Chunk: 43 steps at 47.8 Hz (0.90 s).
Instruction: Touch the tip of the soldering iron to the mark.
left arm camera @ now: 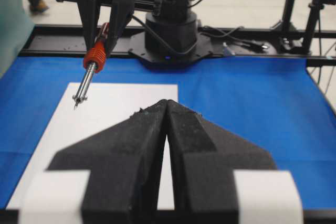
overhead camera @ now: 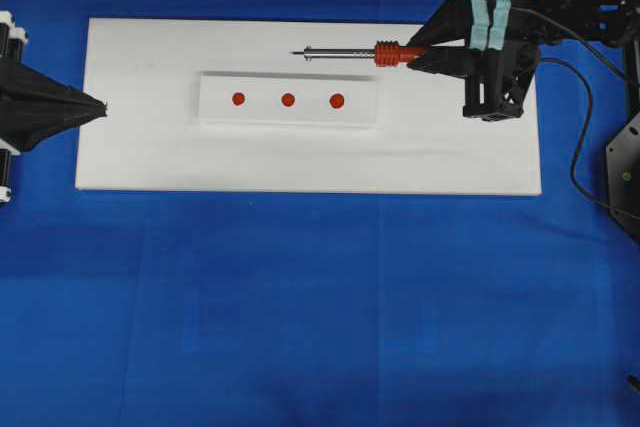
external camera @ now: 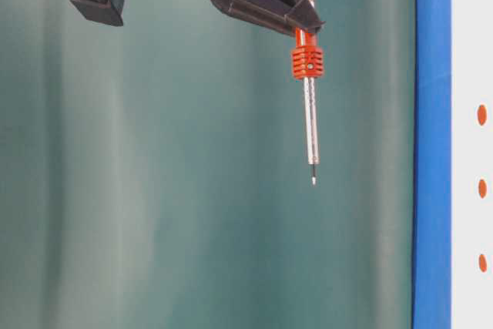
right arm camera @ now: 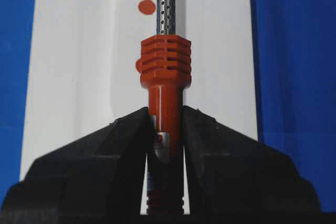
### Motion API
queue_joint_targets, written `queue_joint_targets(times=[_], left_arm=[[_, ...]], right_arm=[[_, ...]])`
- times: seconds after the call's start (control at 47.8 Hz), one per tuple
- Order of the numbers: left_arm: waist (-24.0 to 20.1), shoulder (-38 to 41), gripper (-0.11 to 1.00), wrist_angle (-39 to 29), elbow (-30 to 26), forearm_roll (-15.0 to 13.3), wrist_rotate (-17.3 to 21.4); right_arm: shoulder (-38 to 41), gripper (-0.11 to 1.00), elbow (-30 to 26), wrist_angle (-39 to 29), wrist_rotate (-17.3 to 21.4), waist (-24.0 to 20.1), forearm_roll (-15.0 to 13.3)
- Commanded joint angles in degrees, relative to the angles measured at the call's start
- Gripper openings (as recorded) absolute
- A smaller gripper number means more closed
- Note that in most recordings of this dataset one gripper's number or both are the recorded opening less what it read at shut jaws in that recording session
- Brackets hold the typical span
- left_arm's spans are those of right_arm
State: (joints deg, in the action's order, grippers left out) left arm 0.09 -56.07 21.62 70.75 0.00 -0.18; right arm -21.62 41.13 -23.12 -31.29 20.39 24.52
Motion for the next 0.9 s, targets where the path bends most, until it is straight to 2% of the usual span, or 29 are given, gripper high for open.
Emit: queue_joint_targets(times=[0.0, 0.565, 0.878], left_arm=[[0.1, 0.2, 0.0, 0.4, -0.5, 0.1, -0.1], [0.1, 0.2, 0.0, 0.5, -0.5, 0.1, -0.1], [0.1, 0.2, 0.0, 0.4, -0.5, 0.1, -0.1]], right_arm=[[-0.4, 0.06, -1.6, 0.2, 0.1, 0.2, 0.0], [-0.1, 0.06, -1.6, 0.2, 0.1, 0.2, 0.0], [5.4, 0.06, -1.8, 0.2, 0.1, -0.4, 0.1]])
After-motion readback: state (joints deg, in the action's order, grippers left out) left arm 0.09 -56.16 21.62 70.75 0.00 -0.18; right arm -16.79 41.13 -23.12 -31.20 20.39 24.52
